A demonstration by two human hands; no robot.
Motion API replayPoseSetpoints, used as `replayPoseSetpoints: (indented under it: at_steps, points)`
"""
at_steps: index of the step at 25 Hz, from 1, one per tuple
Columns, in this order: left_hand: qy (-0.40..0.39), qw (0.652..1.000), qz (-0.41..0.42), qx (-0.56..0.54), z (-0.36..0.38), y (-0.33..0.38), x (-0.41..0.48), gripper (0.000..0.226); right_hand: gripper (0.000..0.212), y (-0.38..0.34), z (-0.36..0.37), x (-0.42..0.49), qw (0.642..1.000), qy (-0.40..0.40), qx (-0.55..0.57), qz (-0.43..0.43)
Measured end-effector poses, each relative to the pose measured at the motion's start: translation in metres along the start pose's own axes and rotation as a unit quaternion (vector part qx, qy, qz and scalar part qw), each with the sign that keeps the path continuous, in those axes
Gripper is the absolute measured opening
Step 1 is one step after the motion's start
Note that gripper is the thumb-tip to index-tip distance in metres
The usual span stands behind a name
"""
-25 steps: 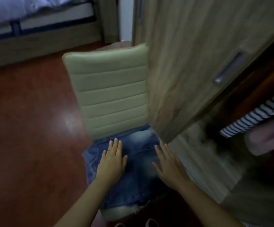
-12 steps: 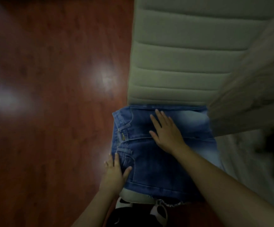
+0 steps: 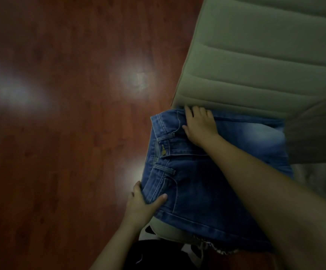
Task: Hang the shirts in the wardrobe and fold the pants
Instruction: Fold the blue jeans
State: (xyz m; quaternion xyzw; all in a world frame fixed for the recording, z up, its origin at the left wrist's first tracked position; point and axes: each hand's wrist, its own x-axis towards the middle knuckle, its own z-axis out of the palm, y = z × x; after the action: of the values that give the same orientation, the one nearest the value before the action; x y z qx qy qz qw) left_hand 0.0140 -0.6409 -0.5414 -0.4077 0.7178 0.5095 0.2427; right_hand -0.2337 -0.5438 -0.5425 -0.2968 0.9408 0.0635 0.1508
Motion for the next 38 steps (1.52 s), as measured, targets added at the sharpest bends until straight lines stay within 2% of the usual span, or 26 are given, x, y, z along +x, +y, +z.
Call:
replayPoseSetpoints:
  at_steps: [3,6,11,14,19,24,27,31,36,38]
  points:
    - [0.043,0.999,0.016,0.009,-0.003,0.002,0.000,0.089,0.053,0.000,-0.002,0.008,0.999,-0.028,0.028,0.034]
    - [0.065,0.997,0.030,0.020,-0.003,-0.002,0.003,0.075,0.055,0.000,0.000,0.010,0.997,-0.049,0.053,0.034]
    - [0.075,0.994,0.071,-0.038,-0.007,0.002,-0.003,0.058,0.060,0.006,-0.011,0.001,1.000,0.015,-0.003,0.020]
    - [0.081,0.990,0.062,-0.096,-0.008,0.017,-0.018,0.052,0.055,0.019,-0.036,-0.017,0.995,0.091,0.033,-0.010]
    - [0.098,0.985,0.082,-0.112,-0.009,0.072,-0.066,0.046,0.044,0.051,-0.100,-0.076,0.995,0.066,0.071,-0.034]
    - [0.047,0.971,0.205,-0.112,0.006,0.182,-0.161,0.040,0.040,0.126,-0.205,-0.163,0.982,0.108,0.137,0.069]
    - [-0.020,0.954,0.280,-0.106,0.024,0.253,-0.229,0.040,0.039,0.186,-0.280,-0.227,0.962,0.169,0.160,0.143]
    - [-0.119,0.903,0.384,-0.151,0.036,0.348,-0.341,0.036,0.036,0.246,-0.399,-0.340,0.923,0.268,0.161,0.223]
    - [-0.188,0.847,0.466,-0.172,-0.015,0.483,-0.471,0.043,0.039,0.263,-0.553,-0.469,0.846,0.434,0.161,0.264]
    - [-0.232,0.806,0.508,-0.195,-0.045,0.526,-0.529,0.032,0.040,0.259,-0.613,-0.517,0.804,0.509,0.154,0.265]
